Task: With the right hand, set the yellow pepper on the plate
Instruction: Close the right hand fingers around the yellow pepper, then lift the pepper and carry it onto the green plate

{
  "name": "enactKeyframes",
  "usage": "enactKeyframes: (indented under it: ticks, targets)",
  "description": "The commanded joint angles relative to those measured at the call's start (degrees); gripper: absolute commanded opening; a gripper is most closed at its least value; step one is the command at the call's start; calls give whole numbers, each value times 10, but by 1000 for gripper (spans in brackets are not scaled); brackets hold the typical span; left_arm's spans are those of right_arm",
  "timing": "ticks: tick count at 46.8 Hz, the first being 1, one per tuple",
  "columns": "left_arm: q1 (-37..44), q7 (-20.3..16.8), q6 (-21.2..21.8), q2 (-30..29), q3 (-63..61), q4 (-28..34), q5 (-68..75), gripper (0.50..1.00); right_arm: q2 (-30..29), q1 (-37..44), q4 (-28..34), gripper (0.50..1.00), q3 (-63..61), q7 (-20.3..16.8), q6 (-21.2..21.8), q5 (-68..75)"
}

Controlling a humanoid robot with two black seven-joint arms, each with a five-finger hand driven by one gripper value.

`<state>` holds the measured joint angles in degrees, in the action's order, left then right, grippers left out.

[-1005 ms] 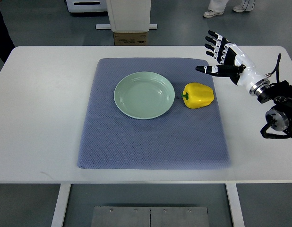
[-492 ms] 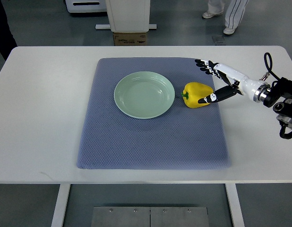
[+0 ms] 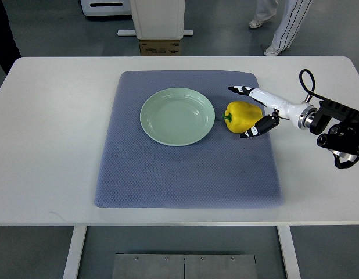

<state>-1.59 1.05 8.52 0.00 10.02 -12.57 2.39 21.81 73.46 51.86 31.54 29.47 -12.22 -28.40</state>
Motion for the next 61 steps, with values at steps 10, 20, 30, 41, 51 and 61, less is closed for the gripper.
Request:
enactKeyframes:
  ticks: [10, 20, 30, 41, 51, 61]
  targets:
    - [0, 0, 0, 0, 0, 0, 1, 1000, -36, 0, -55, 920, 40, -3, -1, -2]
    - [0, 0, 0, 0, 0, 0, 0, 1000, -43, 0, -74, 855, 50, -3, -1, -2]
    - [0, 0, 0, 0, 0, 0, 0, 1000, -50, -1, -76, 546, 64, 1, 0, -2]
    - [0, 0, 0, 0, 0, 0, 0, 1000, -60, -2, -90, 500, 62, 9, -1, 4]
    - [0, 0, 0, 0, 0, 0, 0, 1000, -60, -1, -93, 500, 60, 16, -11, 6]
    - [0, 0, 0, 0, 0, 0, 0, 1000, -57, 6, -93, 500, 58, 16, -12, 8]
